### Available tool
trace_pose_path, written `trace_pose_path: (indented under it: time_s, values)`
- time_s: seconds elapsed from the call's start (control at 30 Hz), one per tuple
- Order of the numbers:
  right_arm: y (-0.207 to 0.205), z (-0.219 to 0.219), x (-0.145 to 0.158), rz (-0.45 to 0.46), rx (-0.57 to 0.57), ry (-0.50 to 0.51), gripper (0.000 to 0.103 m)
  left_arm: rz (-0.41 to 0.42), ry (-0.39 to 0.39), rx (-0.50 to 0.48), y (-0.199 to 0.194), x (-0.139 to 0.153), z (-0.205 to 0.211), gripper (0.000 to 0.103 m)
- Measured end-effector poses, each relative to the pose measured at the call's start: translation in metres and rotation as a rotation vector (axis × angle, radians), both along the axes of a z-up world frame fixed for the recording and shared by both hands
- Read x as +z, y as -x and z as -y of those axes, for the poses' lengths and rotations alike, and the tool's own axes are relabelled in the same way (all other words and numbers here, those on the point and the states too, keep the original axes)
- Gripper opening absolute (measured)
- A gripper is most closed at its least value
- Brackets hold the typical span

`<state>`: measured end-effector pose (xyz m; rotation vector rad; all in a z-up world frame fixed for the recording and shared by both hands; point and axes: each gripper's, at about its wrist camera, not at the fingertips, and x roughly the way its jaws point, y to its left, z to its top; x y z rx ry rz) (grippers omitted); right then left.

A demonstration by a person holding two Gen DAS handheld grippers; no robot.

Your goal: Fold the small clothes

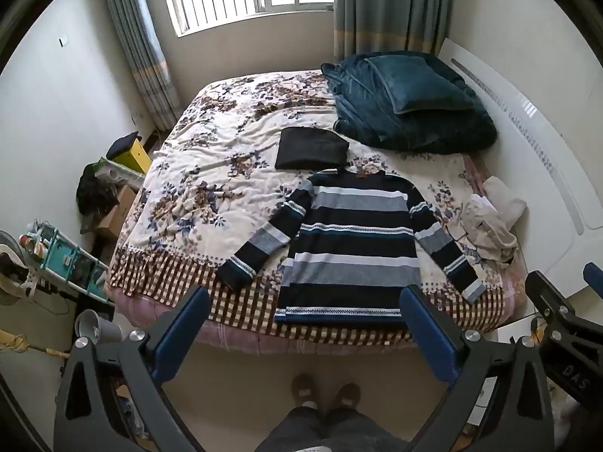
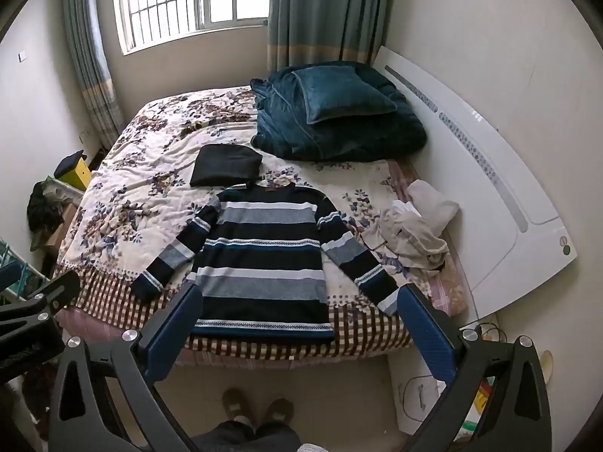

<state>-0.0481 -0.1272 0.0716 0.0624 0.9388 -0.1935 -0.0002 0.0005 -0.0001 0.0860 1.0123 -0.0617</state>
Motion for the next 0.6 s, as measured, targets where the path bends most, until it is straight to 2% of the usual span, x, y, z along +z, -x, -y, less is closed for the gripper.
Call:
trace_pose_path:
  time_s: [0.2, 0.23, 0.5, 0.6]
  values:
    - [-0.002, -0.001, 0.001, 0.009, -0.004, 0.007, 0.103, -0.018, 0.001, -0.003, -0.003, -0.003, -0.002, 0.103]
    - [-0.003, -0.002, 0.000, 0.005, -0.004, 0.012, 0.103, 0.010, -0.011, -0.003, -0.005, 0.002, 0.000, 0.103]
    - [-0.009, -0.002, -0.001, 0.002, -0.005, 0.015, 0.103, -0.002, -0.002, -0.004, -0.016, 0.014, 0.001, 0.103]
    - [-0.006, -0.003, 0.000, 0.002, -0.004, 0.017, 0.103, 0.006, -0.008, -0.004, -0.010, 0.010, 0.006, 0.103]
